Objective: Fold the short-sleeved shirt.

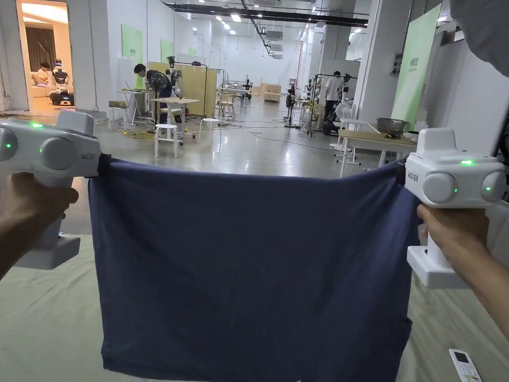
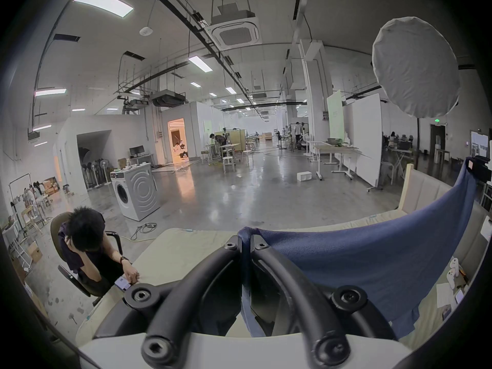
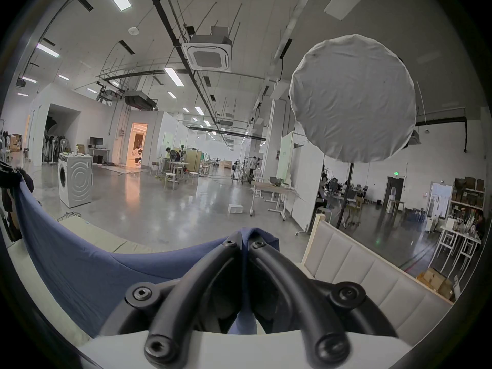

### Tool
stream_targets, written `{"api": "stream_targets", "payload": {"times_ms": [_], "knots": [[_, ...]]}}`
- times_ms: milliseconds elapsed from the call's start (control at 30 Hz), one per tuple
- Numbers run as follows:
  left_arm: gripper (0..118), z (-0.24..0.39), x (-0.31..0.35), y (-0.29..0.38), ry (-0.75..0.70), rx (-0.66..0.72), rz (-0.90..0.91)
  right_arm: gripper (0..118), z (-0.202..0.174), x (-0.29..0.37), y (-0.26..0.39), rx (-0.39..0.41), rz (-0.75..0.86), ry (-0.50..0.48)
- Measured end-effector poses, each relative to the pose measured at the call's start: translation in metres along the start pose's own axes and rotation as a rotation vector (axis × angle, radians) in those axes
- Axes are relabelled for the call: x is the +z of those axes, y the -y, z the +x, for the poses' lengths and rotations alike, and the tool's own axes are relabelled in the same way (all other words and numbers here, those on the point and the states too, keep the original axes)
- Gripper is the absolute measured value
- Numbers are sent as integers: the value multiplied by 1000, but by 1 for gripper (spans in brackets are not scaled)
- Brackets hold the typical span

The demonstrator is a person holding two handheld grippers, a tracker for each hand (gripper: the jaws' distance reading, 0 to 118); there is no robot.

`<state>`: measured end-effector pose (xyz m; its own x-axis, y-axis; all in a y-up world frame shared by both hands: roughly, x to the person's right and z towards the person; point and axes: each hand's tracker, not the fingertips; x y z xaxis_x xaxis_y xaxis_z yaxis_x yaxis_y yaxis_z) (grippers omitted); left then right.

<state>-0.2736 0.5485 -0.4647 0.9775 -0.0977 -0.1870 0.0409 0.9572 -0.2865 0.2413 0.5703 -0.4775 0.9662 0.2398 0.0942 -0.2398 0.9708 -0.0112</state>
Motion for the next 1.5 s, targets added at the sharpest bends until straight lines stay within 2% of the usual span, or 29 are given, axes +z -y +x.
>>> {"api": "stream_targets", "payload": {"times_ms": [367,467,700,1100,1433,1500], "knots": [[5,10,-49,-49,-49,-24,66,3,-4,-62,-37,28,75,32],[5,11,-54,-53,-49,-19,88,3,1,-69,-39,7,87,35],[5,12,-48,-44,-41,-41,88,3,4,-63,-29,24,93,36],[5,6,0,55,13,-11,10,3,0,11,61,15,-49,-5],[5,-13,87,133,56,1,0,3,10,109,124,21,-111,-44],[5,-18,103,144,62,-7,3,3,9,129,133,49,-108,-53]]}}
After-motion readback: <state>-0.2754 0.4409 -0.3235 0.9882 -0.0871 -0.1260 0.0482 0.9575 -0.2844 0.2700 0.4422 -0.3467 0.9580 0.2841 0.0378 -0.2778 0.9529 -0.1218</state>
